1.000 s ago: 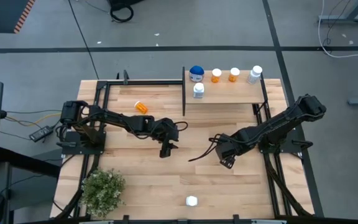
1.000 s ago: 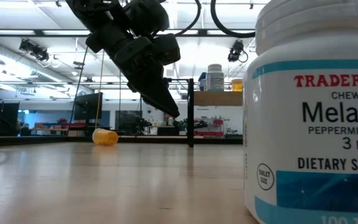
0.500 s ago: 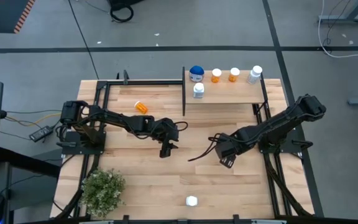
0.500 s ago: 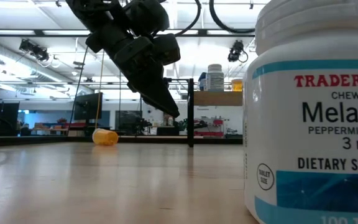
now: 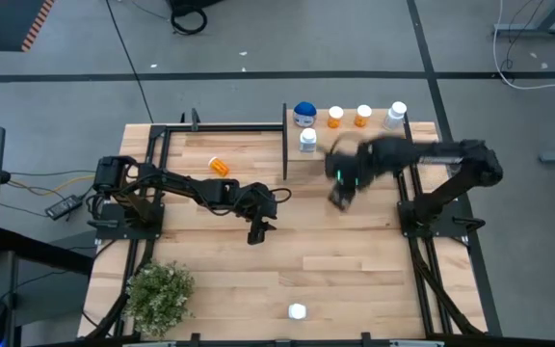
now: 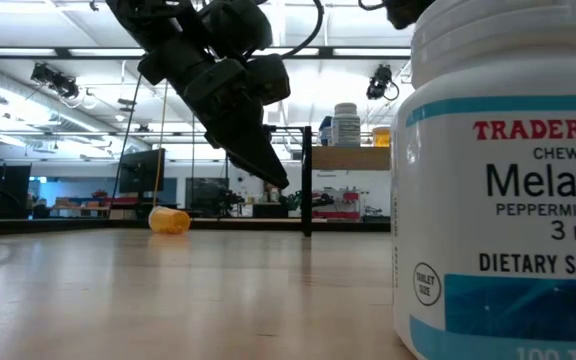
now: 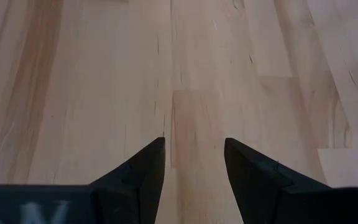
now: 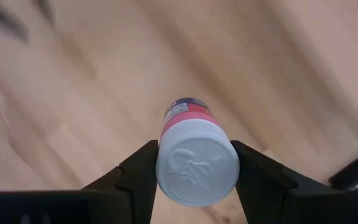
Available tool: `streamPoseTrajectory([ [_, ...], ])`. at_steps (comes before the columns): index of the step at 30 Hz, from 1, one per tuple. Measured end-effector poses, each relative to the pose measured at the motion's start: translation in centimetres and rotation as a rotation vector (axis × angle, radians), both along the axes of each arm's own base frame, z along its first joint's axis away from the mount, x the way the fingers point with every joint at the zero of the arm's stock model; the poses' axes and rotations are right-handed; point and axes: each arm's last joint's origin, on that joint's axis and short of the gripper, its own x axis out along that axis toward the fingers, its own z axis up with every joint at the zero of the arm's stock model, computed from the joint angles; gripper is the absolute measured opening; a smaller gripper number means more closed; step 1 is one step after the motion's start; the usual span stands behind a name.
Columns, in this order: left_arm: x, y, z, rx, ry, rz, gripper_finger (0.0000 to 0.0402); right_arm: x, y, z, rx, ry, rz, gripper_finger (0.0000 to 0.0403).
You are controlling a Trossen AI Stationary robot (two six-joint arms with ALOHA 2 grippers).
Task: Pick and place medicine bottles onto shelf by color
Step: Put the pink pill bottle on the shelf
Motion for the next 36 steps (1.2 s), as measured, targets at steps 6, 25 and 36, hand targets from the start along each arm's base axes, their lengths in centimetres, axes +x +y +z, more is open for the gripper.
streamPoseTrajectory([
  [6, 0.0, 0.0, 0.0, 0.000, 0.002, 0.001, 0.0174, -0.8, -6.4, 3.0, 0.037, -0.086, -0.101, 0.0188],
  [25, -0.2, 0.0, -0.1, 0.005, 0.024, -0.005, 0.0174, 3.6, -14.8, 2.4, 0.014, 0.112, 0.023, 0.0189],
  [36, -0.3, -0.6, -0.3, 0.000, 0.046, -0.017, 0.0173, 2.3, -17.0, 1.8, 0.051, 0.122, -0.028, 0.0189],
])
